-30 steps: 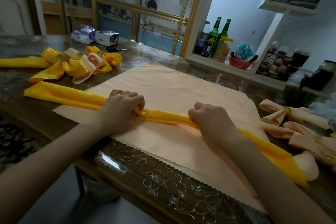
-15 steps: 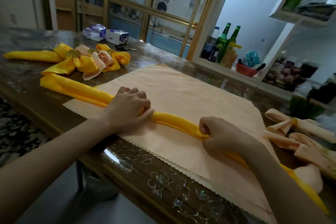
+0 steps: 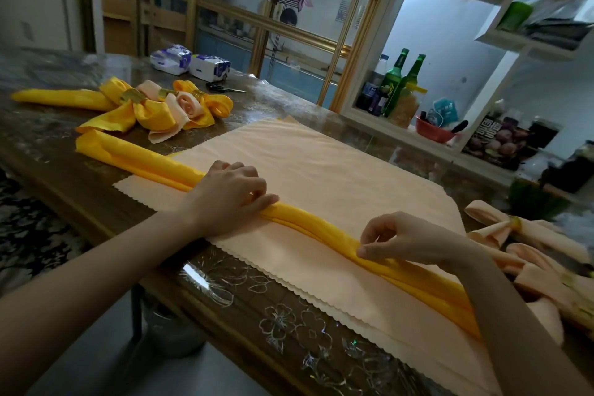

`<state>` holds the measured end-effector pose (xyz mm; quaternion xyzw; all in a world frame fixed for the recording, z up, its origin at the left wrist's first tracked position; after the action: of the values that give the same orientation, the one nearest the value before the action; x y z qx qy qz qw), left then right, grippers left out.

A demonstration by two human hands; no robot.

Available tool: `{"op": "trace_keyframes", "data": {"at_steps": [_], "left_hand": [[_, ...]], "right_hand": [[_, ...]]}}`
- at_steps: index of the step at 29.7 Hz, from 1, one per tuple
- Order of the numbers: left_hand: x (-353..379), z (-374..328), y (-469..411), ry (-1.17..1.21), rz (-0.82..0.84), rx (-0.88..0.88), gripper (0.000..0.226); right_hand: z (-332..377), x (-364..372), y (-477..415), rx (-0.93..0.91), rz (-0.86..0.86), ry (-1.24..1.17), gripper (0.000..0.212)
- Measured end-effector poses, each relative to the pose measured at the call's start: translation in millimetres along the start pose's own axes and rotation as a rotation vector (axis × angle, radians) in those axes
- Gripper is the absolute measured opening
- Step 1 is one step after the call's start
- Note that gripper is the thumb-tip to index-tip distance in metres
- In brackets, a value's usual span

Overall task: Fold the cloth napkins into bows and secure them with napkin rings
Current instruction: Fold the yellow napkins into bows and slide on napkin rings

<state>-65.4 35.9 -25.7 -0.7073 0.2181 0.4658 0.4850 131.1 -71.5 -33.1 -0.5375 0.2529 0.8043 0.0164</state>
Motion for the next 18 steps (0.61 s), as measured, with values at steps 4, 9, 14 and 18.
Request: {"op": "trace_keyframes", "data": {"at_steps": [4, 9, 14, 18], "left_hand": [[0.1, -0.2, 0.9, -0.009, -0.002, -0.005, 0.057], [3.5, -16.2, -3.2, 0.004, 0.028, 0.084, 0.036], [15.9, -16.8, -2.5, 0.006, 0.176, 0.073, 0.045], [3.7, -32.4, -23.5, 0.013, 0.218, 0.061, 0.038]], "right_hand": [[3.2, -1.4, 1.7, 0.025, -0.042, 0.079, 0.016], [57.1, 6.0, 11.0, -0.261, -0.340, -0.040, 0.047], [61.9, 63.6, -4.2, -0.228, -0.193, 0.311, 0.073], [64.3, 62.3, -2.5, -0.212, -0.212, 0.317, 0.075]]}}
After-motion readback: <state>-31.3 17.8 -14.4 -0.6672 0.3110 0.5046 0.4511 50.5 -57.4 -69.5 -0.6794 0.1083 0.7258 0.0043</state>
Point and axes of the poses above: each hand's wrist, its own y-axis away from the middle knuckle, its own x-axis out of the palm, z = x × y, the point moved 9 cm from there along -y, towards the middle knuckle, and after that the axes turned 11 degrees about x, right-handed, at the moved point
